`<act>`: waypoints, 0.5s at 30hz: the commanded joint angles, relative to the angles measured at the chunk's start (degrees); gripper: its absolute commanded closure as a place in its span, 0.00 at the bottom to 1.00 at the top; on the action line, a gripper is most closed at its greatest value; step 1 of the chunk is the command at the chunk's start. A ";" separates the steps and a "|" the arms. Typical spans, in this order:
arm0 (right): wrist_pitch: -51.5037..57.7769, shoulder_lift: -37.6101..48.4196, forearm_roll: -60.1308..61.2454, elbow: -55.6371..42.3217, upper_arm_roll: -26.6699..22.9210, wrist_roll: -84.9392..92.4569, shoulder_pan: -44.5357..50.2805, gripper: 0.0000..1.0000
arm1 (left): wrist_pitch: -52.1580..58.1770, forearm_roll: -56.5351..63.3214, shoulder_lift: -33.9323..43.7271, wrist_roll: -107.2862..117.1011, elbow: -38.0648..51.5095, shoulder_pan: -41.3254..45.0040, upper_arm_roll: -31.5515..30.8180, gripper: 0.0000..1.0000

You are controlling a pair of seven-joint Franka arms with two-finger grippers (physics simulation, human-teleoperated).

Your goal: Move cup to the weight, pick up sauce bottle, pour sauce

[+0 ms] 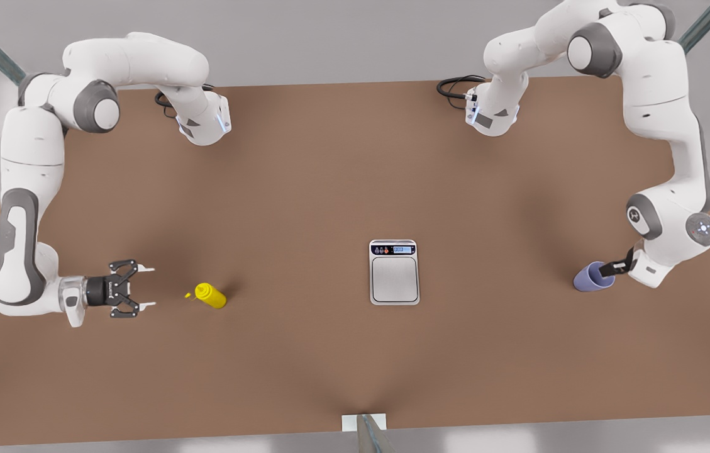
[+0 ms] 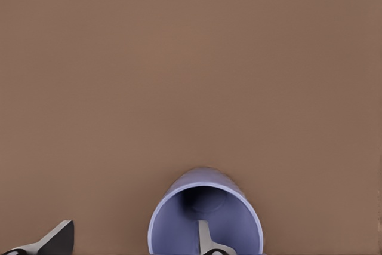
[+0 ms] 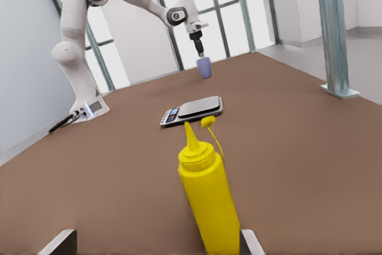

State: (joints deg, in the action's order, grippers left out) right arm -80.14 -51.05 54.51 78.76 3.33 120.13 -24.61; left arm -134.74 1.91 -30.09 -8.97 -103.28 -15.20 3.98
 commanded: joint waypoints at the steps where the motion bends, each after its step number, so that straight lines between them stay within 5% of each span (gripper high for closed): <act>1: -0.10 -0.71 0.42 -0.01 0.10 0.19 0.09 0.00 | 0.00 0.02 -0.23 0.00 0.01 -0.01 -0.02 0.00; 14: -4.76 -7.83 7.19 0.34 0.01 16.71 5.01 0.00 | -1.23 0.20 -4.54 -0.26 1.33 0.17 -0.64 0.00; 15: -4.94 -7.83 7.28 0.34 0.01 16.54 4.92 0.00 | -1.23 0.02 -4.54 -0.09 1.33 0.17 -0.64 0.28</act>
State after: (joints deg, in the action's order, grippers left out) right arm -85.15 -58.89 61.79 79.05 3.34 136.63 -19.65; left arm -135.97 1.98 -34.63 -8.85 -101.95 -15.03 3.34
